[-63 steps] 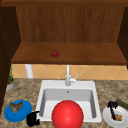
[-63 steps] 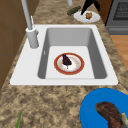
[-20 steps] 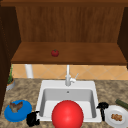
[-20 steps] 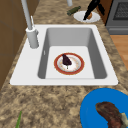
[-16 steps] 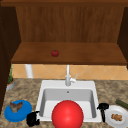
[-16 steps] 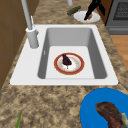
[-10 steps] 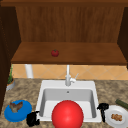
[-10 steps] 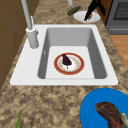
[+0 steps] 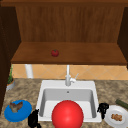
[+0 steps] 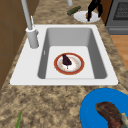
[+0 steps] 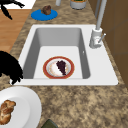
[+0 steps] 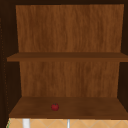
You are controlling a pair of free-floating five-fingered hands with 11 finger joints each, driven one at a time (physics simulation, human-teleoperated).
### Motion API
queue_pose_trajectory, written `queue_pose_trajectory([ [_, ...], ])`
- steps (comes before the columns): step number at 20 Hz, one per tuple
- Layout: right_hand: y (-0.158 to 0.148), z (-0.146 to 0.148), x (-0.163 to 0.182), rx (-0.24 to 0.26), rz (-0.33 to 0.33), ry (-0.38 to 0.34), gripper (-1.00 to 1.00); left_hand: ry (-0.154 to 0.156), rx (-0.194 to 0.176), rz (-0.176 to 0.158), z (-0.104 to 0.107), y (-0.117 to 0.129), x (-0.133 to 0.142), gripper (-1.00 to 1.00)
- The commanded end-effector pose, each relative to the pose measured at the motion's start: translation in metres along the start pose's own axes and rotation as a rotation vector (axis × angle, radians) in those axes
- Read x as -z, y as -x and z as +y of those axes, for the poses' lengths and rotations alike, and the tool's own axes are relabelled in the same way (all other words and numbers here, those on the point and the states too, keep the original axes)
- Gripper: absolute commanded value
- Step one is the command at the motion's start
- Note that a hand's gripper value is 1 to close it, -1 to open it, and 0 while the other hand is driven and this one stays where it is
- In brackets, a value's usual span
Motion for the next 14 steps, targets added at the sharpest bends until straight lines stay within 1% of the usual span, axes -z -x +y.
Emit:
queue_pose_trajectory([
  [1, 0.000, 0.000, 0.000, 0.000, 0.000, 0.000, 0.00, 0.130, -0.010, 0.004, -0.001, -0.007, 0.002, -1.00],
  [3, 0.000, 0.000, 0.000, 0.002, 0.000, 0.001, 0.00, 0.147, -0.028, 0.006, -0.001, -0.013, 0.002, -1.00],
  [5, 0.000, 0.000, 0.000, 0.003, 0.001, 0.002, 0.00, 0.161, -0.038, 0.010, -0.001, -0.018, 0.002, -1.00],
  [9, 0.000, 0.000, 0.000, 0.005, 0.001, 0.004, 0.00, 0.184, -0.043, 0.015, -0.002, -0.026, 0.003, -1.00],
  [10, 0.000, 0.000, 0.000, 0.005, 0.001, 0.004, 0.00, 0.191, -0.047, 0.020, -0.002, -0.026, 0.003, -1.00],
  [11, 0.000, 0.000, 0.000, 0.005, 0.001, 0.004, 0.00, 0.192, -0.046, 0.033, -0.003, -0.027, 0.004, -1.00],
  [12, 0.000, 0.000, 0.000, 0.006, 0.001, 0.004, 0.00, 0.190, -0.043, 0.039, -0.006, -0.027, 0.004, -1.00],
  [13, 0.000, 0.000, 0.000, 0.006, 0.001, 0.005, 0.00, 0.170, -0.039, 0.038, -0.010, -0.025, 0.007, -1.00],
  [14, 0.000, 0.000, 0.000, 0.006, 0.002, 0.005, 0.00, 0.127, -0.036, 0.025, -0.007, -0.024, 0.007, -1.00],
])
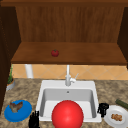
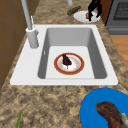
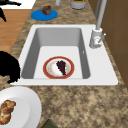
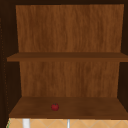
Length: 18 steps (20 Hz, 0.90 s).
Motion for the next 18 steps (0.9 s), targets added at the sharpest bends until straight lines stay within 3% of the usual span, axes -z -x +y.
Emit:
queue_pose_trajectory([
  [1, 0.000, 0.000, 0.000, 0.000, 0.000, 0.000, 0.00, 0.021, -0.017, 0.008, -0.004, -0.001, 0.002, -1.00],
  [2, 0.000, 0.000, 0.000, 0.000, 0.000, 0.000, 0.00, 0.005, 0.001, -0.007, -0.002, -0.001, 0.003, -1.00],
  [3, 0.000, 0.000, 0.000, 0.000, 0.000, -0.001, -1.00, 0.001, -0.002, 0.000, -0.001, 0.000, 0.001, 0.00],
  [8, -0.001, -0.001, 0.000, 0.002, 0.001, -0.011, -1.00, 0.004, 0.018, -0.002, -0.002, 0.000, 0.002, 0.00],
  [18, 0.030, -0.026, -0.027, 0.107, -0.140, -0.091, -1.00, -0.005, 0.037, 0.004, -0.002, 0.000, 0.002, 0.00],
])
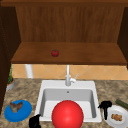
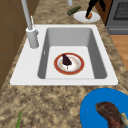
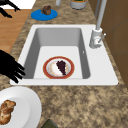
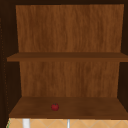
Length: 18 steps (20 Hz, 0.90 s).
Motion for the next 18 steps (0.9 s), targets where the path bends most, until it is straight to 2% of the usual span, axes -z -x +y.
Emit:
queue_pose_trajectory([
  [1, 0.011, -0.010, -0.008, 0.053, -0.058, -0.044, -1.00, 0.000, 0.000, 0.000, 0.000, 0.000, 0.000, 0.00],
  [6, 0.022, -0.017, -0.017, 0.100, -0.118, -0.097, -1.00, -0.002, 0.003, 0.002, 0.000, 0.000, 0.000, 0.00],
  [13, 0.046, -0.035, -0.037, 0.129, -0.188, -0.128, -1.00, -0.004, 0.006, 0.003, 0.000, 0.000, 0.000, 0.00],
  [18, 0.062, -0.052, -0.060, 0.157, -0.239, -0.106, -1.00, -0.005, 0.006, 0.004, 0.000, 0.000, 0.000, 0.00],
])
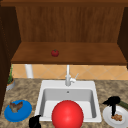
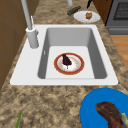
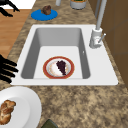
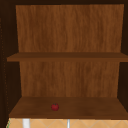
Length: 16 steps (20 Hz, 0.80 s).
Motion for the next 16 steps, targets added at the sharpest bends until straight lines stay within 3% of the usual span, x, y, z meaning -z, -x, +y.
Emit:
queue_pose_trajectory([
  [1, 0.006, -0.014, -0.022, 0.040, -0.059, 0.010, -1.00, 0.000, 0.000, 0.000, 0.000, 0.000, 0.000, 0.00],
  [9, 0.029, -0.041, -0.065, 0.057, -0.111, 0.002, -1.00, -0.001, 0.001, 0.000, 0.000, 0.000, 0.000, 0.00],
  [10, 0.034, -0.041, -0.069, 0.040, -0.116, 0.008, -1.00, -0.001, 0.001, 0.000, 0.000, 0.000, 0.000, 0.00],
  [11, 0.035, -0.043, -0.072, 0.023, -0.127, 0.002, -1.00, -0.001, 0.001, 0.000, 0.000, 0.000, 0.000, 0.00],
  [12, 0.040, -0.045, -0.076, 0.050, -0.156, 0.020, -1.00, -0.001, 0.001, 0.001, 0.000, 0.000, 0.000, 0.00],
  [16, 0.056, -0.052, -0.084, 0.044, -0.197, 0.021, -1.00, -0.001, 0.001, 0.001, 0.000, 0.000, 0.000, 0.00],
])
